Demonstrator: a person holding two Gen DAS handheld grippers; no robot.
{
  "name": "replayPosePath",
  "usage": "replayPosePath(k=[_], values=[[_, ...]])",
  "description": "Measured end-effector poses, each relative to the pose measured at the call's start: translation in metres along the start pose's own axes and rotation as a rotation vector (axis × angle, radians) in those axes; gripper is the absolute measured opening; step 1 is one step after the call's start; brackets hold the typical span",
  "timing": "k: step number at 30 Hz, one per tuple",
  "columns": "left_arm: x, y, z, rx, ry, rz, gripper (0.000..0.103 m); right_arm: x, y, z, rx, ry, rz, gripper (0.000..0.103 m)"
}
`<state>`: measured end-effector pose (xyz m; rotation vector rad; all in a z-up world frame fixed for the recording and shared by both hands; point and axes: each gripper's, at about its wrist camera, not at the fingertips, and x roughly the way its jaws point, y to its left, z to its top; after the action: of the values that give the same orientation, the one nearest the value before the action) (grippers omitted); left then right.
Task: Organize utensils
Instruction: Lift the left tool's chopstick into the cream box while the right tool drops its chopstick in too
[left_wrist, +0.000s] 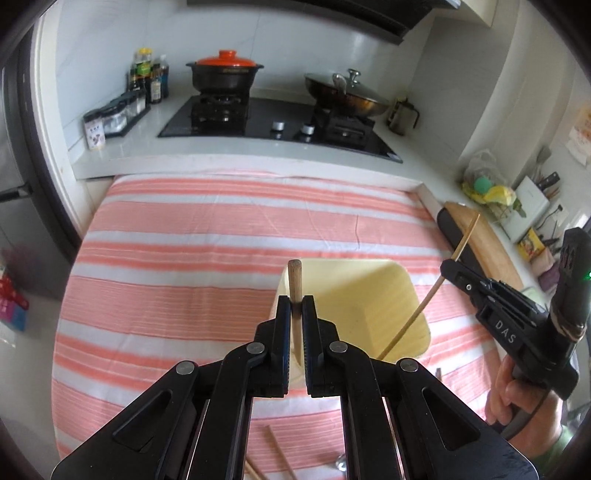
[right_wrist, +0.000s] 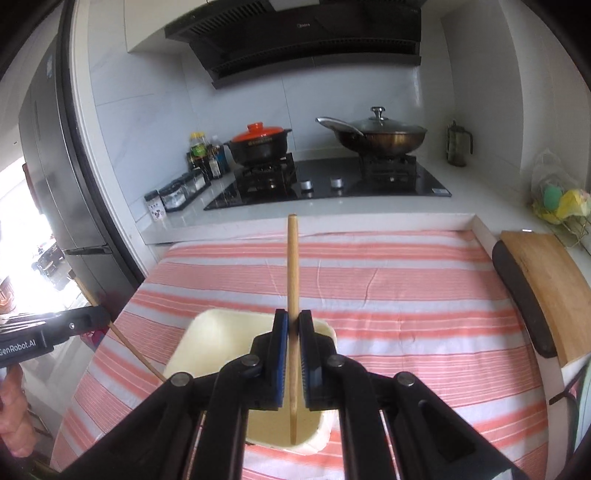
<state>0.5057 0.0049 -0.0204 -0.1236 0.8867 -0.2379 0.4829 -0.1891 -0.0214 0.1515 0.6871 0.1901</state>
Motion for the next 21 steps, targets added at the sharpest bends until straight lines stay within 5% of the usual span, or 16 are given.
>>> replayPosePath(k=[3,4,5,6,14,21], values=[[-0.001,0.003,-0.006,-0.007,-0.012,0.022,0.025,0.005,-0.006,-0.005,0.024,0.037,-0.027,0.013],[-0.008,0.006,-0.009,-0.011,-0.029,0.018,0.048,0.001,-0.008,-0.005,0.028,0.036,-0.036,0.018],[-0.019,0.007,-0.012,-0.018,-0.058,0.022,0.066,-0.004,-0.009,-0.004,0.036,0.028,-0.035,0.034],[-0.033,0.010,-0.016,-0.023,-0.097,0.031,0.070,-0.014,-0.011,-0.005,0.047,0.008,-0.025,0.045],[-0.131,0.037,-0.099,-0.013,-0.327,0.089,0.096,-0.118,-0.015,-0.045,-0.031,-0.093,-0.043,0.054],[-0.138,0.047,-0.204,0.004,-0.324,0.198,0.096,-0.196,-0.025,-0.139,-0.067,-0.170,-0.166,0.056]])
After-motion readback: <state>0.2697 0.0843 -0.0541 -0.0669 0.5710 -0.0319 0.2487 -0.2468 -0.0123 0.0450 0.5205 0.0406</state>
